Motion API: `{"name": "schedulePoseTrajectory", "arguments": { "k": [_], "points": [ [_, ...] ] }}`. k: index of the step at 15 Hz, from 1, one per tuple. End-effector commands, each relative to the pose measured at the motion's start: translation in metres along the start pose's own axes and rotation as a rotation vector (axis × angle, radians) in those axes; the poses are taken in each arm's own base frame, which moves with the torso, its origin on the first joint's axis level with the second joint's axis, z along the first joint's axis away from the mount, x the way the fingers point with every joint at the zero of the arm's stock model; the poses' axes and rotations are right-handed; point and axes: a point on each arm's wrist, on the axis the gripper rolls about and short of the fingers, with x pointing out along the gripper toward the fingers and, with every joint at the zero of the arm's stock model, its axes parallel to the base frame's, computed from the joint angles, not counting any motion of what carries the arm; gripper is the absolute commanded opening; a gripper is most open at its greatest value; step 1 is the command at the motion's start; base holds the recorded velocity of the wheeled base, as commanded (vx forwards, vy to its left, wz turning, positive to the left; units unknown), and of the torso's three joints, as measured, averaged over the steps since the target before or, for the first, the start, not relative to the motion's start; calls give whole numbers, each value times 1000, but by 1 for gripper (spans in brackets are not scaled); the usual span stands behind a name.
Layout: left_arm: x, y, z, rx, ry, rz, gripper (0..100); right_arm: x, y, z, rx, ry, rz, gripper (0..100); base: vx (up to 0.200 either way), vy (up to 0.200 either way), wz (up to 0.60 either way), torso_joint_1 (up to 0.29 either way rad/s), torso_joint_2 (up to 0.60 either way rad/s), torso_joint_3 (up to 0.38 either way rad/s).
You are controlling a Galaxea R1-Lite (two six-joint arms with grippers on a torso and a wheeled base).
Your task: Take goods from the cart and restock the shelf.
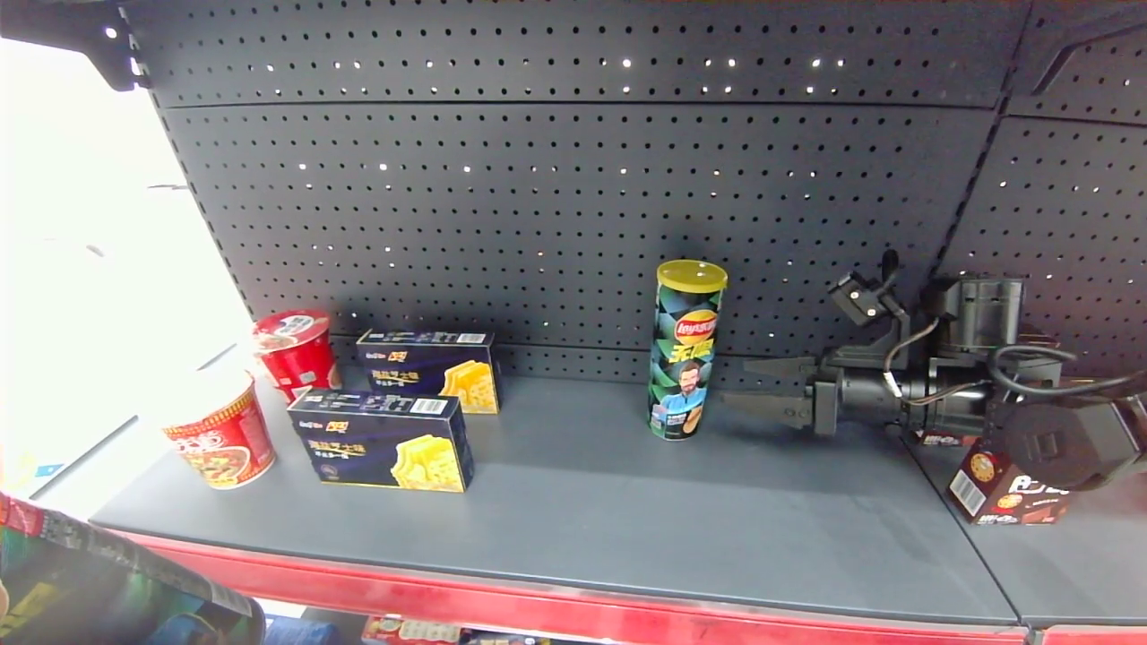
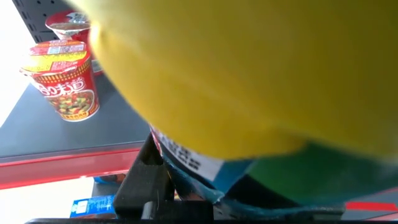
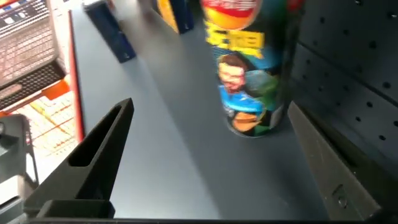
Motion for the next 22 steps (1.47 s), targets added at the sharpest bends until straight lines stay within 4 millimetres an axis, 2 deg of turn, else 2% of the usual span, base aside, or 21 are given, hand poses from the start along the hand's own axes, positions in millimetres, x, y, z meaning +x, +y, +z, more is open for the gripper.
{"name": "schedulePoseTrajectory", "arguments": {
  "k": [1,9,15,22],
  "points": [
    [1,0,0,-1,2,1,0,6,-7,-5,12,12,-1,100,0,0,0,0,0,0],
    [1,1,-3,-3,14,5,0,18,-28,-16,35,27,-20,100,0,0,0,0,0,0],
    [1,1,-7,-15,26,9,0,39,-47,-22,34,28,-16,100,0,0,0,0,0,0],
    [0,2,-12,-29,37,18,0,55,-52,-32,44,45,3,100,0,0,0,0,0,0]
  ]
}}
